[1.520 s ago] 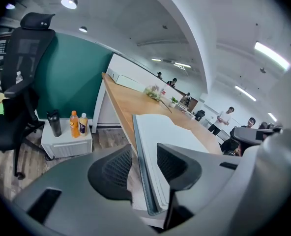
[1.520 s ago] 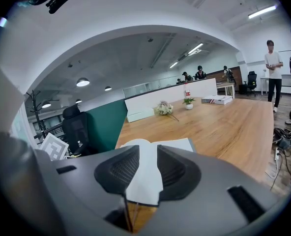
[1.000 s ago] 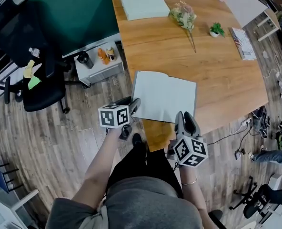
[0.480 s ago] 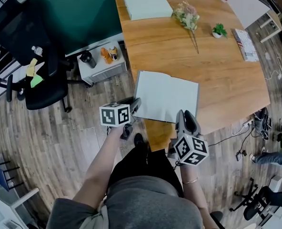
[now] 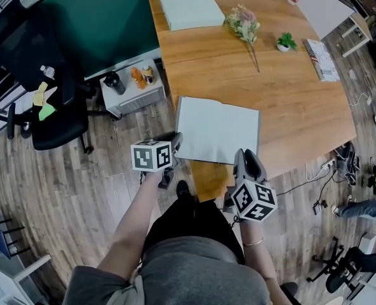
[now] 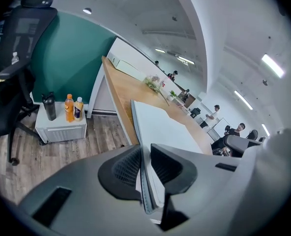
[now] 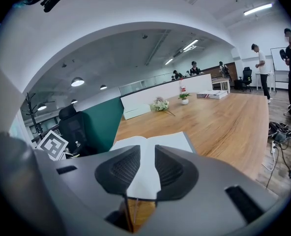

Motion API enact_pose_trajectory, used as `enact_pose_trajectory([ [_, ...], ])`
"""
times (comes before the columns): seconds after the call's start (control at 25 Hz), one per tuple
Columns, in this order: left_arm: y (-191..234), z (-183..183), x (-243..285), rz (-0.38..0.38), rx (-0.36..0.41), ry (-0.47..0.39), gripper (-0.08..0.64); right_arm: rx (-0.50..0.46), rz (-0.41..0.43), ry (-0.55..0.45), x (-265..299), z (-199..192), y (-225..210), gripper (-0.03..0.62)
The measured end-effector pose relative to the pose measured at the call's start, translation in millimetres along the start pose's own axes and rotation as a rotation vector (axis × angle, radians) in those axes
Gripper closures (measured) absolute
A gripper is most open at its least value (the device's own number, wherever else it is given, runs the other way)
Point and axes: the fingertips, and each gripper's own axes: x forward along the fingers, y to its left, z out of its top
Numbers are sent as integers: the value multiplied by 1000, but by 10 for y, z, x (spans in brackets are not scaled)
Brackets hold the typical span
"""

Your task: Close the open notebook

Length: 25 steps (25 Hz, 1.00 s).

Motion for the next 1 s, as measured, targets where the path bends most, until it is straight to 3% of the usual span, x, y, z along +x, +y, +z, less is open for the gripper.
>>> enact_pose_trajectory([
  [1.0, -503, 406, -293, 68, 86, -99, 512, 3, 30, -17, -199, 71, -405, 500],
])
